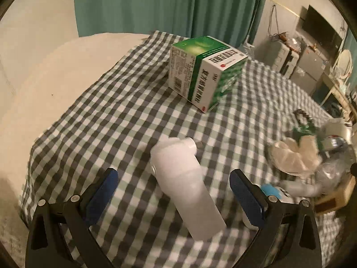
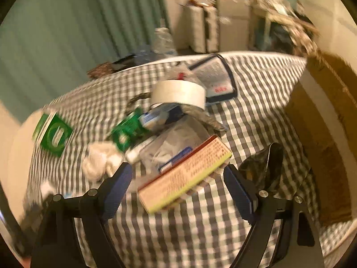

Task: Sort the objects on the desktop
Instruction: 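Reach left gripper to white plastic cup while right gripper reaches yellow-red medicine box, then close left gripper on the white cup while right gripper closes on the medicine box, then carry both items over the cardboard box and open both grippers to drop them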

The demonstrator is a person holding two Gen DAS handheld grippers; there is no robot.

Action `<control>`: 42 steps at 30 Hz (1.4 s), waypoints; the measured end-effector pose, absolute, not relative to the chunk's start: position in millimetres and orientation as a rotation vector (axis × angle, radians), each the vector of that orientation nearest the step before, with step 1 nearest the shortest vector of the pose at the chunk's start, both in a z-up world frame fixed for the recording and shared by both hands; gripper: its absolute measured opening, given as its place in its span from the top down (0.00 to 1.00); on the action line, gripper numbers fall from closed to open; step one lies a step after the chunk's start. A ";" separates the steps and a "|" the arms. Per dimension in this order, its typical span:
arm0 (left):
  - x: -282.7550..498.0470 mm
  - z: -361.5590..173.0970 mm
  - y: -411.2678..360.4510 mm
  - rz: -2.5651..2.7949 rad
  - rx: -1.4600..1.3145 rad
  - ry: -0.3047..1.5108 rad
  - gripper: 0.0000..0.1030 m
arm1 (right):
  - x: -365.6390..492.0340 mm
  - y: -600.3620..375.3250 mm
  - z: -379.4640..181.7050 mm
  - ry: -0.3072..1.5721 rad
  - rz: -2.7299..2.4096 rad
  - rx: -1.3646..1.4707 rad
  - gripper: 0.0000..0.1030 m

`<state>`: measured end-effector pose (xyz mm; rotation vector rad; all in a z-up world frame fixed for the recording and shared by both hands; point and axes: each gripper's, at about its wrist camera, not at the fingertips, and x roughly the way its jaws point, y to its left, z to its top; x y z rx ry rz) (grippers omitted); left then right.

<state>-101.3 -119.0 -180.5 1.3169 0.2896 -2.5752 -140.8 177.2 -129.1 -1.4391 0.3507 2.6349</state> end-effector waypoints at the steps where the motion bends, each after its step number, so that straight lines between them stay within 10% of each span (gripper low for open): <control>1: -104.8 -182.8 -116.2 -2.566 1.345 0.266 0.03 | -145.1 176.1 -132.0 0.315 2.605 -1.441 0.19; 8: -110.4 -198.6 -119.2 -2.514 1.457 0.314 0.23 | -145.5 183.4 -157.2 0.359 2.511 -1.522 0.25; 12: -109.9 -197.7 -121.8 -2.509 1.461 0.316 0.56 | -133.3 183.5 -153.7 0.320 2.509 -1.568 0.31; 20: -105.2 -193.4 -124.6 -2.532 1.436 0.371 0.58 | -110.4 212.5 -176.0 0.609 2.486 -1.720 0.44; 26: -72.4 -158.8 -121.8 -2.721 1.253 0.511 0.58 | -115.2 233.0 -212.7 1.225 2.438 -1.842 0.68; 32: -40.9 -119.1 -91.0 -2.829 1.133 0.309 0.58 | -86.6 215.4 -147.4 0.768 2.749 -1.741 0.69; 42: 9.0 -24.8 3.7 -2.994 1.177 0.300 0.58 | 12.8 266.3 -6.8 0.521 3.074 -1.448 0.70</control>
